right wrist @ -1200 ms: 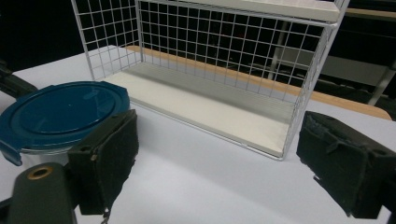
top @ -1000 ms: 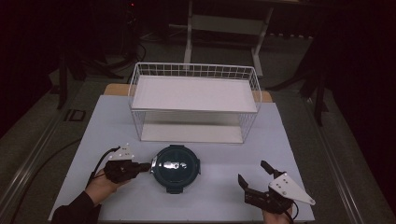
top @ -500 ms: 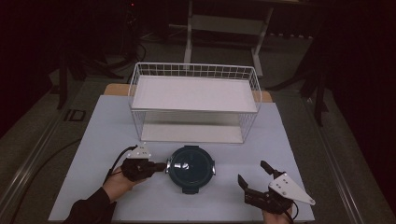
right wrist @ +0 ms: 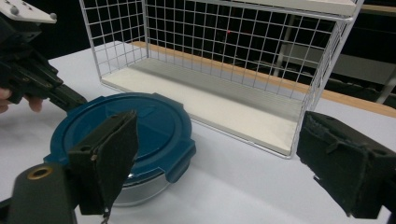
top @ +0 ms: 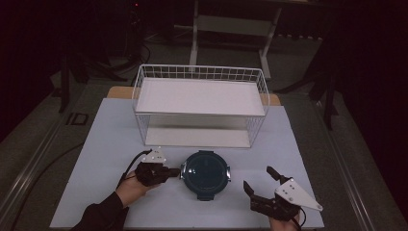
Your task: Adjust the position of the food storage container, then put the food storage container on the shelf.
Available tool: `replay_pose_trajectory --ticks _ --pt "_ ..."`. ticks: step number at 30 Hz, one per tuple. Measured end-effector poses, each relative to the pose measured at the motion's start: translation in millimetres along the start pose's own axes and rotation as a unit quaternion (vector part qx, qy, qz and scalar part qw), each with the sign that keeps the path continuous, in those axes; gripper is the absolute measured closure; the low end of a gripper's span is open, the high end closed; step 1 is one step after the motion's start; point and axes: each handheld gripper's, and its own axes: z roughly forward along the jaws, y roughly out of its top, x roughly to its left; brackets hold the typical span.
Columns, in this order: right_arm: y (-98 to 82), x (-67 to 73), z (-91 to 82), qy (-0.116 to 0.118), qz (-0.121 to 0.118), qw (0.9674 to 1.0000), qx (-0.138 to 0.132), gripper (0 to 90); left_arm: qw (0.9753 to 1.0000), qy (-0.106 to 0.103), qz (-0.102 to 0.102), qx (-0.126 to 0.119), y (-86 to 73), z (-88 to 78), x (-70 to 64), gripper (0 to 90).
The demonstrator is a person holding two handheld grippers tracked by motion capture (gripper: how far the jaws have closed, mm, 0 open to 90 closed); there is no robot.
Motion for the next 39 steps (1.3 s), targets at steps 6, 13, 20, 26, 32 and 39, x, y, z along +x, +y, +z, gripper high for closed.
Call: replay_pose_trajectory --ticks 6,13,20,26,32,39 --pt "-0.1 0.1 0.0 0.001 -0.001 1.0000 0.000 12.6 1.0000 -0.001 -0.003 -0.004 2.6 4.5 0.5 89.8" --pt "-0.5 0.8 1.0 0.001 0.000 1.0000 0.005 12.6 1.0000 0.001 0.002 -0.008 4.6 3.9 -0.8 89.5" --pt "-0.2 -1.0 4.0 0.012 0.001 0.9999 0.006 12.6 0.9984 -0.009 -0.027 -0.049 12.1 -16.6 -1.3 38.8" --pt "1.8 2.3 7.5 0.025 0.001 0.9996 0.013 12.5 0.9969 -0.014 -0.042 -0.065 16.9 -27.9 -9.1 10.3" --pt "10.0 1.2 7.7 0.039 0.002 0.9992 -0.003 11.0 0.9954 -0.021 -0.040 -0.084 28.8 -39.3 -20.7 1.8" --pt "21.4 -2.3 13.4 0.037 -0.009 0.9993 -0.005 10.9 0.9947 -0.010 -0.050 -0.089 39.3 -45.0 -25.2 1.7"
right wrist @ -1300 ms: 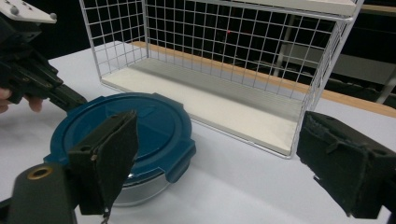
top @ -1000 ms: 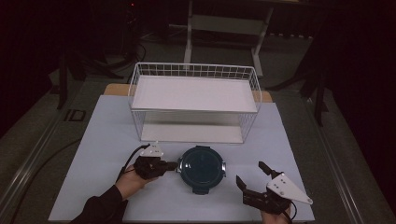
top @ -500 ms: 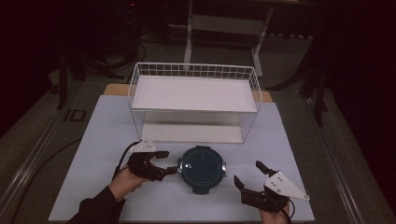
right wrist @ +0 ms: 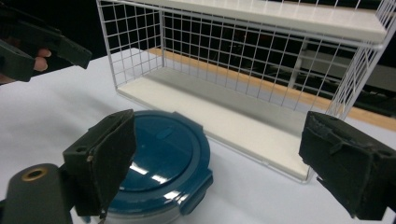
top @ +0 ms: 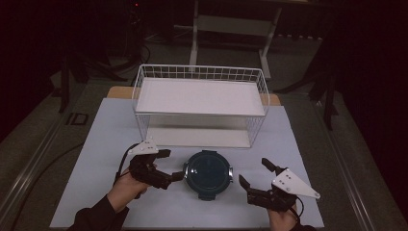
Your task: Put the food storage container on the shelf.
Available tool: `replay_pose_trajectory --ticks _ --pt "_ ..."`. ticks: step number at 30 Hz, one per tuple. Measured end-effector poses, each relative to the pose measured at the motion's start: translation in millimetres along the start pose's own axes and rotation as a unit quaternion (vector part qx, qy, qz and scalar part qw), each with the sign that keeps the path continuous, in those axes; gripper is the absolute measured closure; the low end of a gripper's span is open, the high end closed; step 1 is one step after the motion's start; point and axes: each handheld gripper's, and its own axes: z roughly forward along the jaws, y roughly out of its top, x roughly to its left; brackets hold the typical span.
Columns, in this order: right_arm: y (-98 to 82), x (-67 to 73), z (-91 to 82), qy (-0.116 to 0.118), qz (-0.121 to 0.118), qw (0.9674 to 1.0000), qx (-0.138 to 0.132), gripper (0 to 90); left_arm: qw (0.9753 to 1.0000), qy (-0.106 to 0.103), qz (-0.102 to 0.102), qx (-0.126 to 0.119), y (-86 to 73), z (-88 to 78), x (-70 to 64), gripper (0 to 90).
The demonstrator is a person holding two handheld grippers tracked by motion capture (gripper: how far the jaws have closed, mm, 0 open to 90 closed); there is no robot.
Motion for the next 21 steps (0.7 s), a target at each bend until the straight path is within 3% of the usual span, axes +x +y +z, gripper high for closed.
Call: replay_pose_trajectory --ticks 9,12,15,17,19,20,21 --pt "15.2 -6.5 3.6 -0.002 -0.019 0.9998 -0.011 14.4 0.9992 0.006 -0.039 -0.002 6.7 3.7 9.3 1.8" --pt "18.0 -9.6 6.0 0.018 -0.012 0.9996 -0.016 14.9 0.9982 0.000 -0.060 0.003 6.0 10.0 13.9 1.8" --pt "19.2 -12.0 11.7 0.043 0.004 0.9990 0.011 15.1 0.9967 -0.003 -0.080 0.014 2.4 19.6 19.3 1.9" --pt "17.7 -11.9 15.0 0.045 0.005 0.9988 0.018 15.1 0.9963 0.001 -0.083 0.022 -0.4 25.8 23.1 2.0" --pt "15.2 -12.9 18.1 0.062 0.010 0.9978 0.021 13.9 0.9927 -0.009 -0.114 0.037 -4.2 32.6 30.6 2.1" --pt "14.3 -13.3 19.7 0.067 0.009 0.9974 0.024 13.1 0.9894 -0.014 -0.136 0.049 -8.0 37.4 35.9 2.1" --pt "12.8 -14.0 22.7 0.072 0.009 0.9967 0.037 13.2 0.9881 -0.011 -0.143 0.056 -10.1 39.5 38.0 4.2"
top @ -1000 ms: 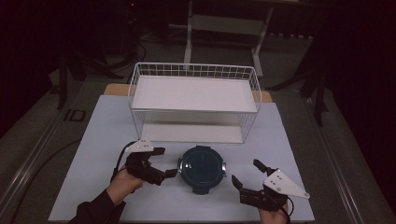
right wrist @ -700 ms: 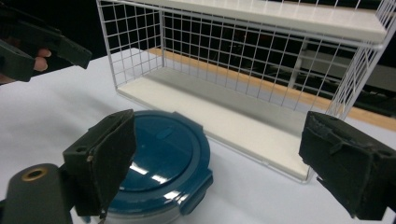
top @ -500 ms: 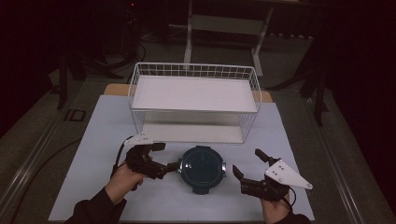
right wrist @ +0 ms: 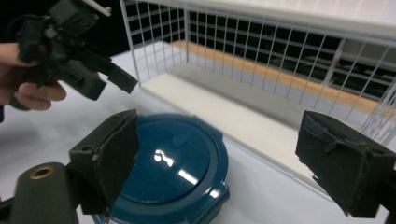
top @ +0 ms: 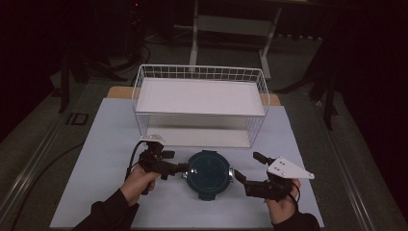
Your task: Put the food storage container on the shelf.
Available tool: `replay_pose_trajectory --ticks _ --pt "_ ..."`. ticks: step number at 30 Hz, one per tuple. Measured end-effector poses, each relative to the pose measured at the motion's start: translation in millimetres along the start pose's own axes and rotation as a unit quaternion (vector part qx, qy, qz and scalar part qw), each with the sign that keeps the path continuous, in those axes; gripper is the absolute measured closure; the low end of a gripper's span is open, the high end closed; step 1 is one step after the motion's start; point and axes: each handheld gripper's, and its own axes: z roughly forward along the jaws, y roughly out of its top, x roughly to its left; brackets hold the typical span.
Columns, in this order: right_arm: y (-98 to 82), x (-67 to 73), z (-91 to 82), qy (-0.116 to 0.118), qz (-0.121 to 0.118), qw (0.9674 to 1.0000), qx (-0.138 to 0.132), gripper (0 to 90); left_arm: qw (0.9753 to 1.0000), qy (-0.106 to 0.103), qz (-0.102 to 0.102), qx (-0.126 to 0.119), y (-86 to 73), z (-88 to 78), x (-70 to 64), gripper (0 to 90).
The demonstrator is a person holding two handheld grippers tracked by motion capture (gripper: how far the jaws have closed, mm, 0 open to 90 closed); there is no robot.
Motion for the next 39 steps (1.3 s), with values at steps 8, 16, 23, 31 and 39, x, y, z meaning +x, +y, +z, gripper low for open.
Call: replay_pose_trajectory --ticks 8,16,23,31,39 --pt "-8.2 -4.6 10.0 0.011 0.035 0.9991 0.023 9.6 0.9957 -0.021 -0.081 0.040 -8.9 14.0 16.0 6.4" --pt "-10.4 -1.0 11.1 0.008 0.033 0.9989 0.033 9.6 0.9818 -0.046 -0.163 0.085 -8.5 21.8 28.1 32.2" --pt "-13.0 1.6 13.4 0.009 0.032 0.9985 0.043 9.7 0.9723 -0.073 -0.200 0.097 -10.3 25.2 33.4 46.4" --pt "-15.6 -0.8 15.6 0.017 0.054 0.9968 0.056 10.3 0.9725 -0.086 -0.191 0.102 -10.7 27.8 32.7 51.1" --pt "-30.4 -18.5 33.1 0.063 0.178 0.9760 0.108 14.8 0.9779 -0.077 -0.170 0.095 -13.9 22.8 24.7 51.8"
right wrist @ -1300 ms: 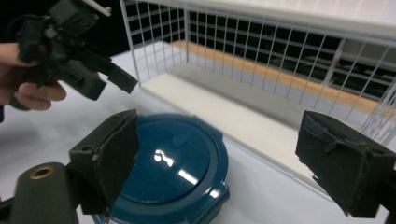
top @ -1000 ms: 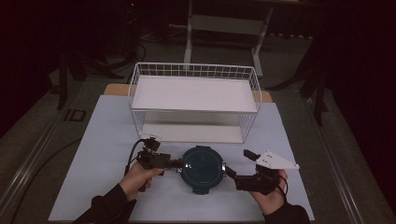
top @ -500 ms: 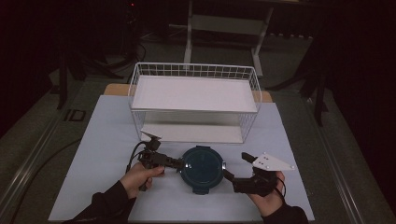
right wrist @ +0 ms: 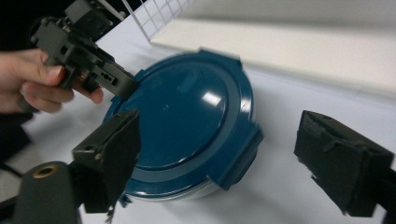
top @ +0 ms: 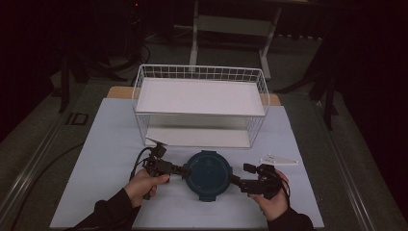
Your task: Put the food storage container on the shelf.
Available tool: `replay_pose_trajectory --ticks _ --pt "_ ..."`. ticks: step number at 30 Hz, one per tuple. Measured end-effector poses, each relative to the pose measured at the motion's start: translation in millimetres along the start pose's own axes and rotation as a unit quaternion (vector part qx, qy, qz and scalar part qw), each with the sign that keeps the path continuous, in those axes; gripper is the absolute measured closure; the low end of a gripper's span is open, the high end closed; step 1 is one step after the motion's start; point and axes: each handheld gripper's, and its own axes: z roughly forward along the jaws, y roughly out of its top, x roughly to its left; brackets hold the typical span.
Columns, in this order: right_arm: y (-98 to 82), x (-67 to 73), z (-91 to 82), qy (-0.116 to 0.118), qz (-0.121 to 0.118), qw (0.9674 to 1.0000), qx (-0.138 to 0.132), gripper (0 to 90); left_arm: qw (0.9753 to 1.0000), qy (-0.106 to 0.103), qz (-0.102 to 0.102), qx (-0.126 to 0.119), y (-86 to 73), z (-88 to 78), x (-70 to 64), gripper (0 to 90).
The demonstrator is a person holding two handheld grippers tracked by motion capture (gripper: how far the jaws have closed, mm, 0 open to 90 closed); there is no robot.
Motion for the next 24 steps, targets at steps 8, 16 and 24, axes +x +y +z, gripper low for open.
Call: replay_pose_trajectory --ticks 8,16,24 --pt "-9.0 -30.3 19.8 0.056 0.126 0.9886 0.060 23.8 0.9996 0.007 0.024 -0.013 -7.3 -2.9 -8.9 52.9" --pt "-15.1 -39.2 26.9 0.106 0.172 0.9757 0.085 43.8 0.9985 0.015 0.049 -0.018 -15.0 -6.6 -17.2 55.1" --pt "-17.5 -40.2 26.0 0.139 0.188 0.9675 0.095 54.6 0.9978 0.020 0.060 -0.022 -19.5 -7.4 -21.5 55.5"
